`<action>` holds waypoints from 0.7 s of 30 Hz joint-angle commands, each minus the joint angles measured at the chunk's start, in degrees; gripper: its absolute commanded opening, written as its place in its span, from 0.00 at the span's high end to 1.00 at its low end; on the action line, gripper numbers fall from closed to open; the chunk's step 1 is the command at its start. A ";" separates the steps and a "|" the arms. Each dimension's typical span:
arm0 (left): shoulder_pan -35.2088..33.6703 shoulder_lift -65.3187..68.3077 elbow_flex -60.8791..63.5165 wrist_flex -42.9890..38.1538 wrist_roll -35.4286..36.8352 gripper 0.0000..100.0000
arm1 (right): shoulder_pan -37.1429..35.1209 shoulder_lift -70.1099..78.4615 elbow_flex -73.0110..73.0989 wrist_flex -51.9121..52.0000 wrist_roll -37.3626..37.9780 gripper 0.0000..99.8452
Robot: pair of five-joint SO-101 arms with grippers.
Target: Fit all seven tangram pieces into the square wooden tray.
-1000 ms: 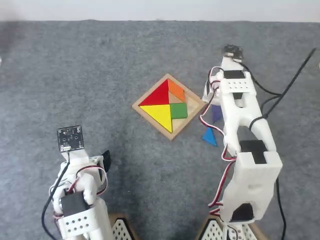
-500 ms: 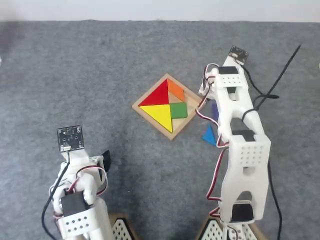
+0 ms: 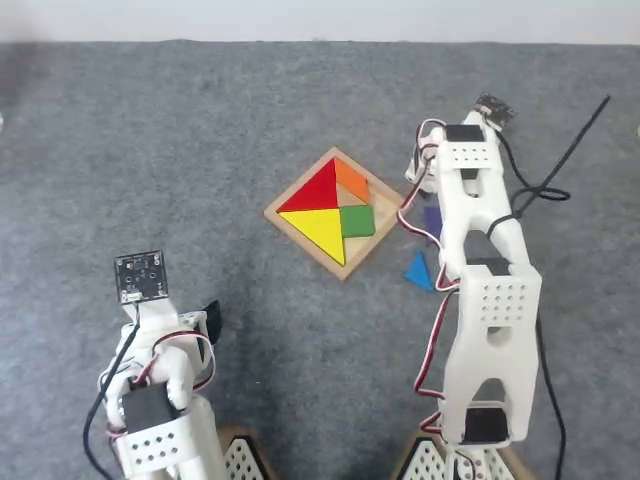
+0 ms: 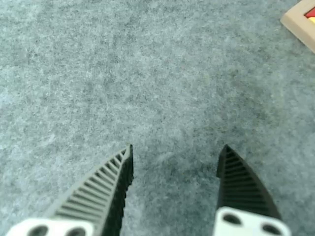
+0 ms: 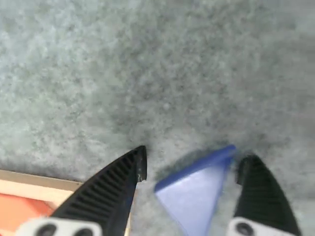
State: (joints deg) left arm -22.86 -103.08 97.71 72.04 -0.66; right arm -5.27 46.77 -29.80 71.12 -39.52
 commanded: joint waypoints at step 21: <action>0.00 -1.14 -1.27 0.26 0.44 0.73 | -8.75 2.07 -3.52 9.45 7.03 0.59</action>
State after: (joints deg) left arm -22.86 -103.08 97.71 72.04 -0.66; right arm -11.43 48.35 -32.35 78.86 -33.36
